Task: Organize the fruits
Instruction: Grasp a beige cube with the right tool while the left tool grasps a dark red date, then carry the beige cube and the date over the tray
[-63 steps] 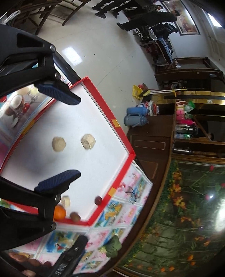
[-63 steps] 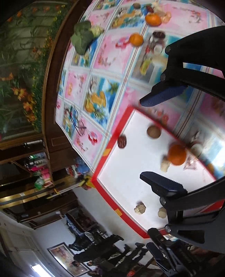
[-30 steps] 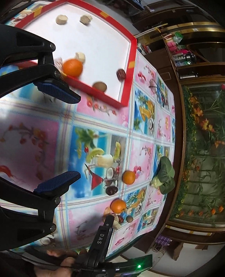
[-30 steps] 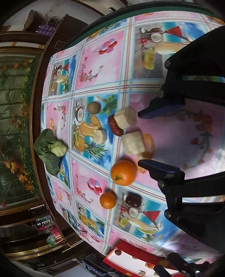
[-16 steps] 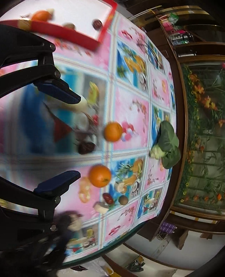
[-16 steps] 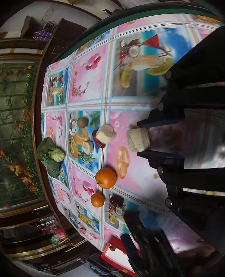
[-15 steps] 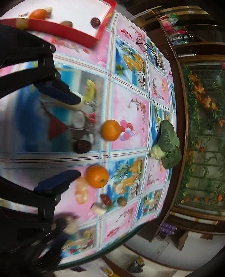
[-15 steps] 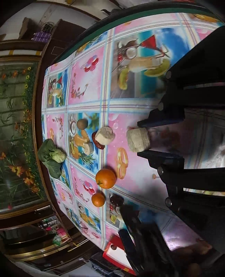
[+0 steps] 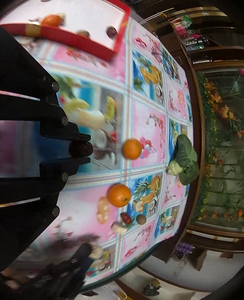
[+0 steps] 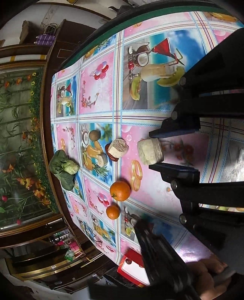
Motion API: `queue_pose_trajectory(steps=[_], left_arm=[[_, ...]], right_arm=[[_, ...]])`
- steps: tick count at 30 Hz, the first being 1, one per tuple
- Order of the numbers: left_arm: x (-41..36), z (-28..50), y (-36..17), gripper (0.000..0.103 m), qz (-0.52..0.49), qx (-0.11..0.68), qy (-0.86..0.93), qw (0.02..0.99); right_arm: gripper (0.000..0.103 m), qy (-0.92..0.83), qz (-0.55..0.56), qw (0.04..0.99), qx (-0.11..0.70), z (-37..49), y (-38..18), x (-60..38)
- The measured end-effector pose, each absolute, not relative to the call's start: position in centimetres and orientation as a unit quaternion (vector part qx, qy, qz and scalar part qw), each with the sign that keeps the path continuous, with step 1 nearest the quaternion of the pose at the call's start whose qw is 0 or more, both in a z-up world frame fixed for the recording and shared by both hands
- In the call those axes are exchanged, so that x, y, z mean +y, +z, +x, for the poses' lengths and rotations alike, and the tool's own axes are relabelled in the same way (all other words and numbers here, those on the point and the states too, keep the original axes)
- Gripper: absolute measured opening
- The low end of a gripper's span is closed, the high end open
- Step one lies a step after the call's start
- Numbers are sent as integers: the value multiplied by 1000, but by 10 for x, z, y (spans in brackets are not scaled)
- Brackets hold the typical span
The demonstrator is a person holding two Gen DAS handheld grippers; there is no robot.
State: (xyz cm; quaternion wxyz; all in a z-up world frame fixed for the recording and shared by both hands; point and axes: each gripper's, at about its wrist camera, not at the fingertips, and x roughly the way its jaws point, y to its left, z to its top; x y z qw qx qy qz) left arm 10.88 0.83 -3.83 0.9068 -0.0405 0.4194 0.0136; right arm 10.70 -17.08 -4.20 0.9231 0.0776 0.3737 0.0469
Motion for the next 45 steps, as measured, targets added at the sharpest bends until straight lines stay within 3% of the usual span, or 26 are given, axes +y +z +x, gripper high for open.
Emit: queue_pose_trajectory(steps=[13, 28, 45], left_arm=[[26, 34, -35, 14, -46, 417, 21, 907], [42, -2, -19, 14, -56, 366, 37, 928], [54, -16, -24, 14, -50, 357, 59, 931]], right_arm=[[28, 45, 44, 923, 380, 78, -32, -143], [28, 24, 80, 933, 350, -4, -24, -120], [28, 6, 80, 937, 340, -15, -28, -112]])
